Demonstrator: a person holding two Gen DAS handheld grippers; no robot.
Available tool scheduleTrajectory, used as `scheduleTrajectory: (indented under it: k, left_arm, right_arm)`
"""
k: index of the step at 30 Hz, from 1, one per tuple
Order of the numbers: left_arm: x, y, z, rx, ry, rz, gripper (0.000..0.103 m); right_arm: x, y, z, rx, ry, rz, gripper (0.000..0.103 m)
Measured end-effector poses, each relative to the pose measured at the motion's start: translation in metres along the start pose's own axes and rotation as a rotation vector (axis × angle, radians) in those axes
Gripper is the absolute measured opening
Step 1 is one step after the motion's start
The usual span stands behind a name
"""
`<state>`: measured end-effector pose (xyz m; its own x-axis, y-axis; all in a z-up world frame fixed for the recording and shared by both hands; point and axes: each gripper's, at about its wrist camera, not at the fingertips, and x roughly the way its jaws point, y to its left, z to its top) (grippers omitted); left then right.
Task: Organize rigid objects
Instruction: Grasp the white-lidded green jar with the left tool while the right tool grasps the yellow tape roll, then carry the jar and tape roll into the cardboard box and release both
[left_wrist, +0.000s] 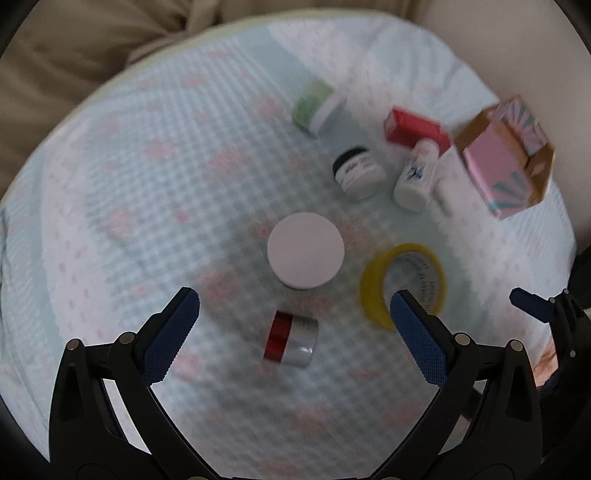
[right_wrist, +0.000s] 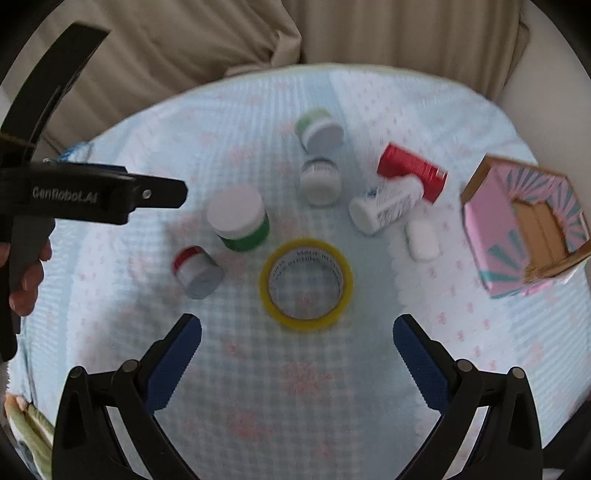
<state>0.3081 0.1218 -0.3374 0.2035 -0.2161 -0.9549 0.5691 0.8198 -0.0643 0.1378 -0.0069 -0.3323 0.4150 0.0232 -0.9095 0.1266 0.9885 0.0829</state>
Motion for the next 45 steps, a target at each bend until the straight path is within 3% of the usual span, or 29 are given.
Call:
scheduleTrajectory:
  k: [5,11,15,18,21,26,31,37,45]
  left_arm:
    - [0.06,-0.001,0.008,0.048,0.097,-0.013,0.102]
    - [0.107,-0.006,0.017,0.078,0.148,-0.021,0.101]
    - [0.126,-0.006,0.024,0.089,0.165,0.012,0.091]
    - [0.134,-0.004,0.025,0.069,0.168,-0.03,0.085]
    - [0.141,-0.006,0.023,0.074,0.161,-0.072,0.071]
    - [0.148,-0.017,0.025,0.085,0.142,-0.051,0.07]
    - [0.145,-0.02,0.026,0.092,0.132,-0.042,0.07]
    - [0.111,-0.017,0.019,0.07,0.11,-0.028,0.069]
    - [0.056,-0.023,0.012,0.036,0.061,-0.022,0.069]
  right_arm:
    - [0.053,-0.004,-0.003,0.077,0.07,-0.021,0.103]
    - [0.093,-0.006,0.007,0.116,0.117,-0.059,0.103]
    - [0.109,-0.008,0.015,0.117,0.141,-0.068,0.103]
    - [0.117,-0.007,0.019,0.103,0.166,-0.077,0.103]
    - [0.119,-0.006,0.021,0.088,0.181,-0.079,0.098]
    - [0.12,-0.007,0.019,0.077,0.197,-0.087,0.096]
    - [0.116,-0.008,0.018,0.078,0.198,-0.076,0.095]
    - [0.127,-0.009,0.03,0.067,0.189,-0.059,0.095]
    - [0.092,-0.02,0.024,0.061,0.133,-0.048,0.095]
